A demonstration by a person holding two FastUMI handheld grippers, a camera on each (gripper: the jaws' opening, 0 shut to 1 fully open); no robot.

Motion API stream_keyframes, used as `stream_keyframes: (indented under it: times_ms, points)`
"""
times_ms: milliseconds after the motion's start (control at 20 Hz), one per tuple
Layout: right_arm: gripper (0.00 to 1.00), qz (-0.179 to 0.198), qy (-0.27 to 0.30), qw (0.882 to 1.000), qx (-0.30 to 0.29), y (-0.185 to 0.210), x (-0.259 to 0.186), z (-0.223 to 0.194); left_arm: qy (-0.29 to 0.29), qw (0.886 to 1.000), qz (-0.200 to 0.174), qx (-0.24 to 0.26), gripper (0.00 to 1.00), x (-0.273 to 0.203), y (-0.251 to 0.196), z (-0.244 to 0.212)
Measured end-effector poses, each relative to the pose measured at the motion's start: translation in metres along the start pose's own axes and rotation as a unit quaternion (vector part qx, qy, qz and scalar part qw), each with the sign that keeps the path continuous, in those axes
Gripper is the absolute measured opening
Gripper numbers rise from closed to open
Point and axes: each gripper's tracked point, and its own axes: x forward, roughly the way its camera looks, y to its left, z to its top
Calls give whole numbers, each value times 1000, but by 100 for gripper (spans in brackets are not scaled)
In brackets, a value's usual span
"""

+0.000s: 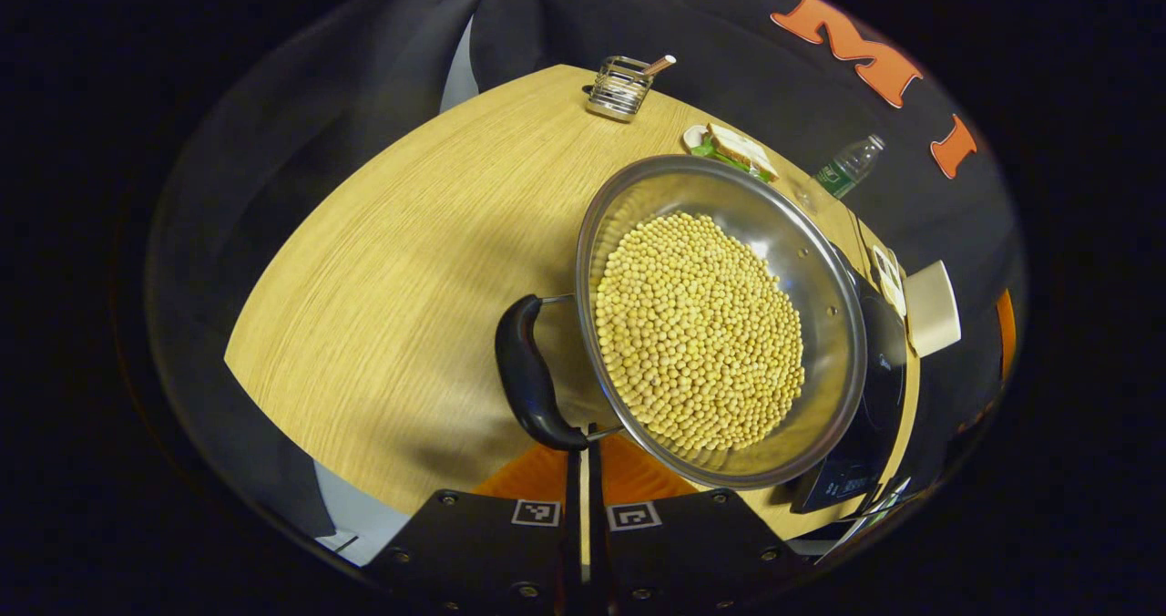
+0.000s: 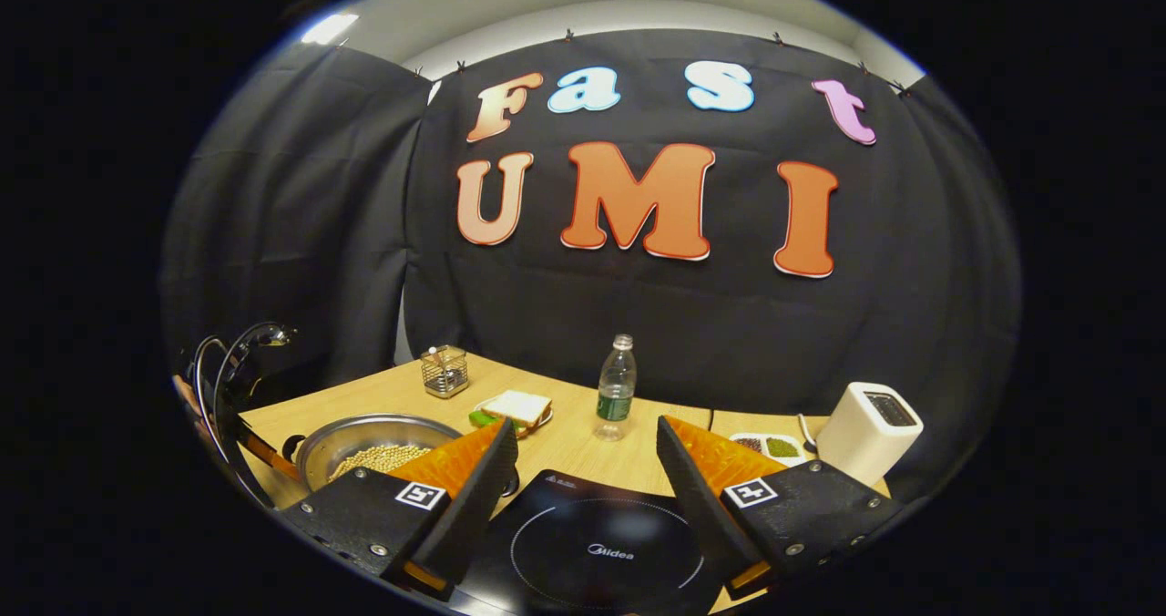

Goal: First push the handle of the pot to place it horizontally, then grasp the pot with both hands and set it on the induction cooktop.

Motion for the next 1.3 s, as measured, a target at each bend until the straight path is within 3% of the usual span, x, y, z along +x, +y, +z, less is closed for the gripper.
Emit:
stream_keyframes:
  times_ms: [700, 1050, 1300]
  points:
    - [95, 52, 100, 993, 27, 53, 29, -57, -70, 996, 45, 37, 8, -5, 39, 45]
    - [95, 88, 181, 977, 74, 97, 46, -94, -111, 990, 56, 65, 8, 2, 51, 72]
    - [94, 93, 226, 965, 97, 112, 55, -119, -142, 984, 72, 79, 8, -2, 62, 96]
